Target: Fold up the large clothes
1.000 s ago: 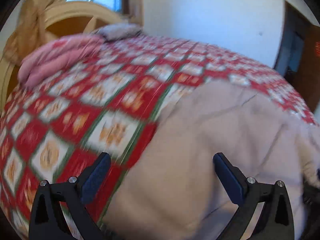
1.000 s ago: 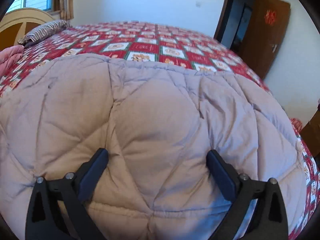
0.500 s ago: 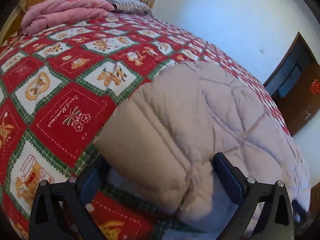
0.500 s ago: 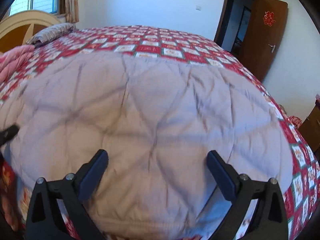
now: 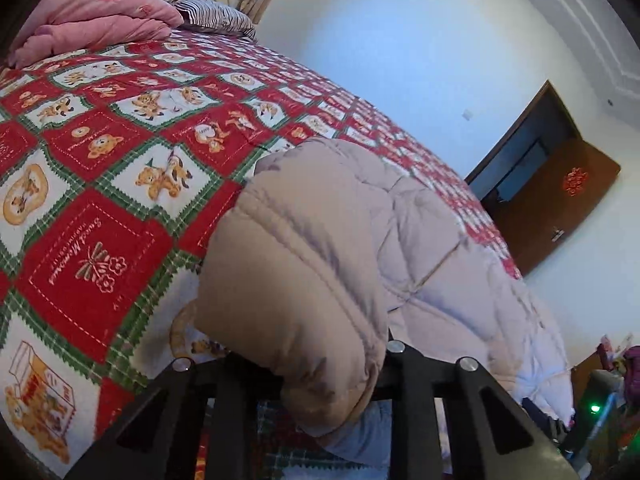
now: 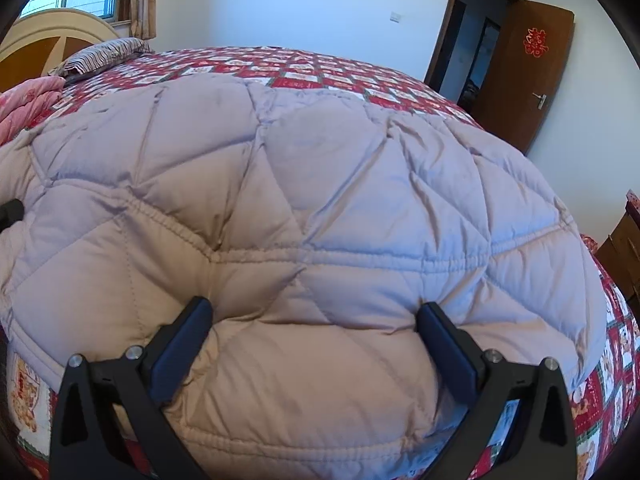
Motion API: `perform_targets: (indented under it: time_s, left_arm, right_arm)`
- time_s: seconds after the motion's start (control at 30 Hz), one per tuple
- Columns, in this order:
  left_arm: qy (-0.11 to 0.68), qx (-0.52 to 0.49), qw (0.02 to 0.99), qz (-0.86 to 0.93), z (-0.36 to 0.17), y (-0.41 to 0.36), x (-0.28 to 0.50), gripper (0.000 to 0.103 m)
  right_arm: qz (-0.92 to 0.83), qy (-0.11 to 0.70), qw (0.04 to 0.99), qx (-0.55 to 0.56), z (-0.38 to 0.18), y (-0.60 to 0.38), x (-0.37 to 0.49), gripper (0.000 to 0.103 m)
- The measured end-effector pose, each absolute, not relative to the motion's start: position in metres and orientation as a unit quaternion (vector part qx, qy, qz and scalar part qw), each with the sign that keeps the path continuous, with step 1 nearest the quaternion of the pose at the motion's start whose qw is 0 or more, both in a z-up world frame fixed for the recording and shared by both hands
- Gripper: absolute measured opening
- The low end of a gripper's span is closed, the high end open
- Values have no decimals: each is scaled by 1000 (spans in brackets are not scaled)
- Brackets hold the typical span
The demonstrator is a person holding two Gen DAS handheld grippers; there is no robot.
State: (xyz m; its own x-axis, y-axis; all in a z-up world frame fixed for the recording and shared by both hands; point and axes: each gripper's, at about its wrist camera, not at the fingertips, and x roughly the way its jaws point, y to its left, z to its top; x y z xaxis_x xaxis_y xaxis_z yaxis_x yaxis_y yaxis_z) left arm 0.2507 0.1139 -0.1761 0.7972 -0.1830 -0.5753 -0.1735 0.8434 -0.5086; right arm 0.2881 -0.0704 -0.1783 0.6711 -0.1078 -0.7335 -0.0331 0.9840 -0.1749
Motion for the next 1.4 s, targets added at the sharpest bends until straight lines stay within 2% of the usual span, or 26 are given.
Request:
perform_targets:
  time_s: [0.27,0.43,0.57,0.73,0.93,1.07,1.2,1.3,1.4]
  left_arm:
    - [286,-302,909,6,-151,165,220,21]
    - [260,-245,933,49,-119,190,191,21]
    - [236,-213,947,57,-90,188,177,20]
    - [196,-140,970,25,-47,130,185,20]
    - [167,-19,983,-78,-13,-3,208,20]
    - [197,45,970,-135,-35,-85,234,21]
    - [236,151,948,-153,-85,-160,251,21]
    - [240,201,936,-158,-115,-185,247,21]
    - [233,217,936,-153,-120,-191,245,30]
  right_arm:
    - [-11,393,915,-92,-180,-30,279,103]
    - [55,380,918,-98,-178,17,267,103]
    - [129,370,918,-61,-150,7,253,102]
    - [67,314,947,19,-109,-90,245,103]
    - [-54,323,935,139,-112,-217,265,103]
    - [-83,336,923,166,-123,-256,267,103]
    - [-109,349,914,175,-138,-278,256,103]
    - [-131,353,906,194,-150,-299,246,103]
    - [-139,362,900,197,-159,-310,244,103]
